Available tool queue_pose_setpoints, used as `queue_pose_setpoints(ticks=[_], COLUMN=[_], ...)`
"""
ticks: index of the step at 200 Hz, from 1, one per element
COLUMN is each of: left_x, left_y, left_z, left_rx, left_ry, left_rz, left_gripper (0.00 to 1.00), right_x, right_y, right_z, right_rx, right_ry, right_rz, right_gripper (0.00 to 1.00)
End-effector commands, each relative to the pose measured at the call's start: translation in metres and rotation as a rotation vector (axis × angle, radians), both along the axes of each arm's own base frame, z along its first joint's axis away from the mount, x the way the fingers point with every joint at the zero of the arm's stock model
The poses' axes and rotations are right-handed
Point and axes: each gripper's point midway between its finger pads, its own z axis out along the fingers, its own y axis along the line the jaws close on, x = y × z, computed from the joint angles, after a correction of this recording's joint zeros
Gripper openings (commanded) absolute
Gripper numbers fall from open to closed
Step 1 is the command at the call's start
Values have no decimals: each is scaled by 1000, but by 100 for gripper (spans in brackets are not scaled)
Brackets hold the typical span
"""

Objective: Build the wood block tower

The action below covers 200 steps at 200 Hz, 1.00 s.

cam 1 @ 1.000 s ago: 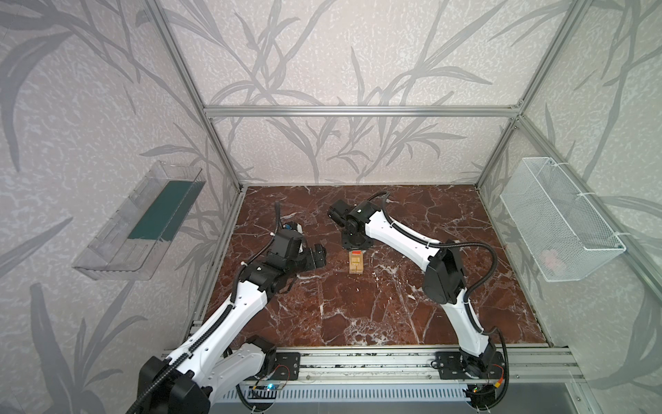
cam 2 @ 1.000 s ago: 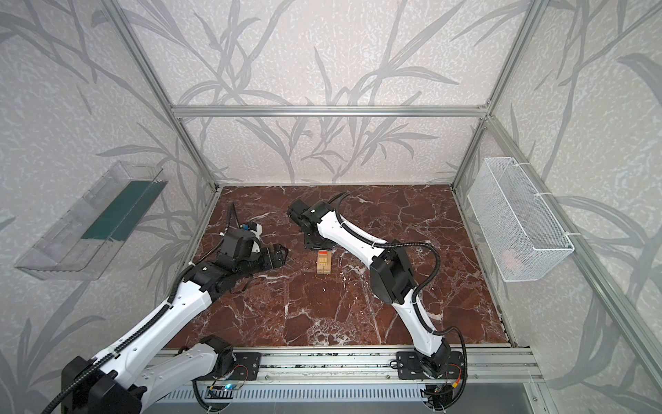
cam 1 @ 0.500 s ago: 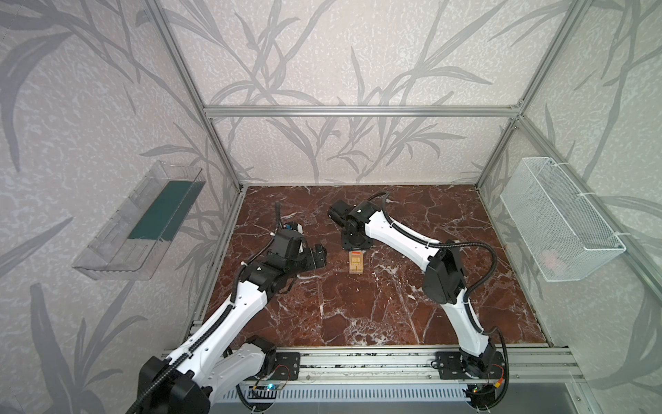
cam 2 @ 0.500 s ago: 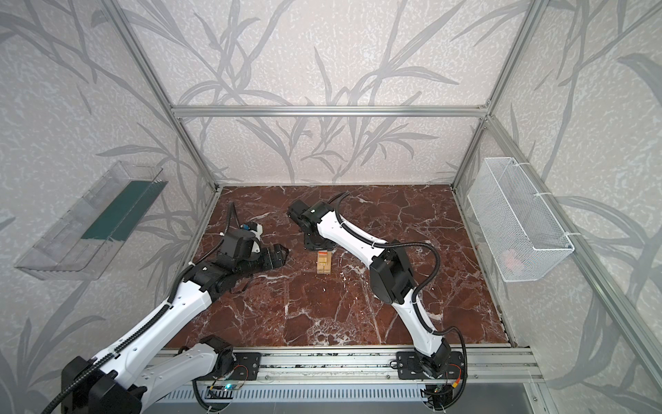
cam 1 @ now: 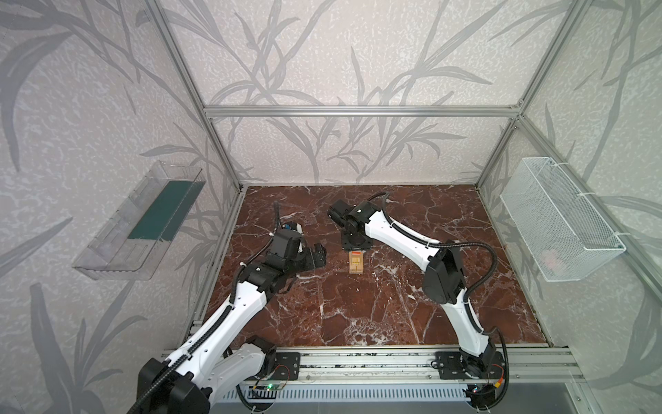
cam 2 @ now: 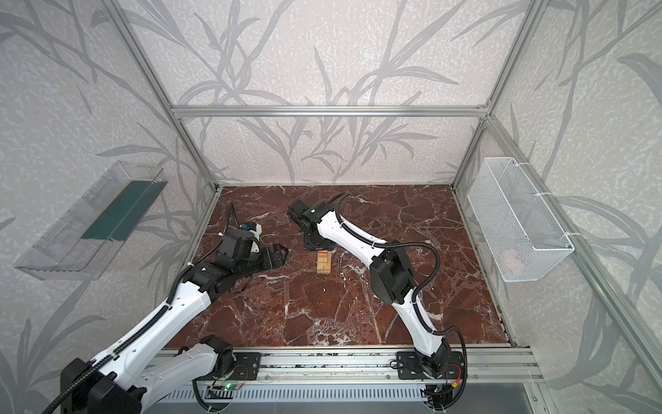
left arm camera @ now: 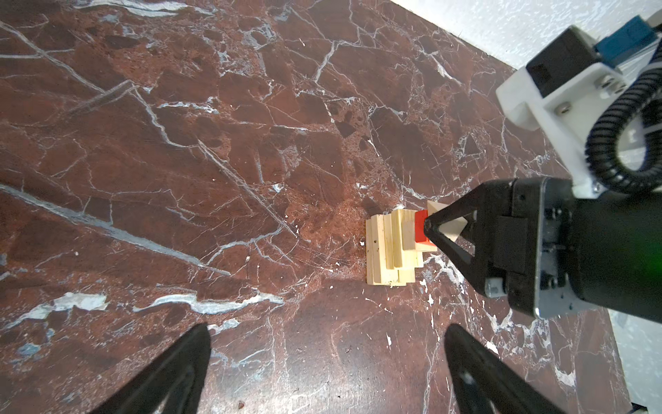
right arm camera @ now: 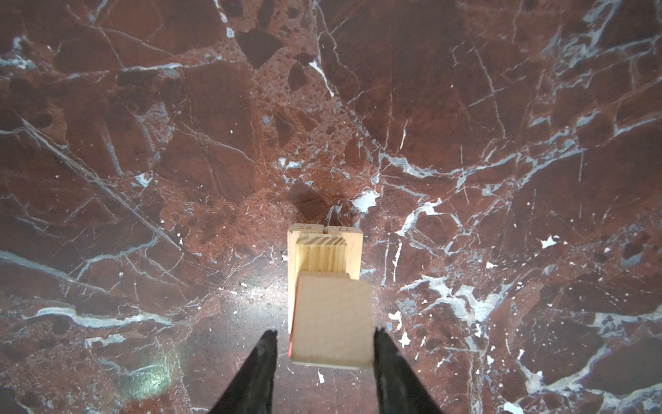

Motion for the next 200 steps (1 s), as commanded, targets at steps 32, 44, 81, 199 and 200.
queue_pose_setpoints(ticks=[32,44,81,199,200], left_x=[-2,-1,15,63,64], left_y=[8,11,39,207,206], left_z=[16,17,10,-45,-45], left_rx=[13,28,119,560,556], left_ry=[-25,-31,-31,-326,-337], left_rz=[15,20,140,620,616], left_gripper=[99,99,100,100,100], right_x=[-13,-18,-29,7,7], right_y=[-24,-34,-89,-346,-347], right_z=[73,83,99,5,4], right_rx=[43,45,41,-296,-295], right_ry=[-103,-136,-296,-700,-702], right_rz=[60,84,119,-148,-148], right_gripper=[68,75,95,99,99])
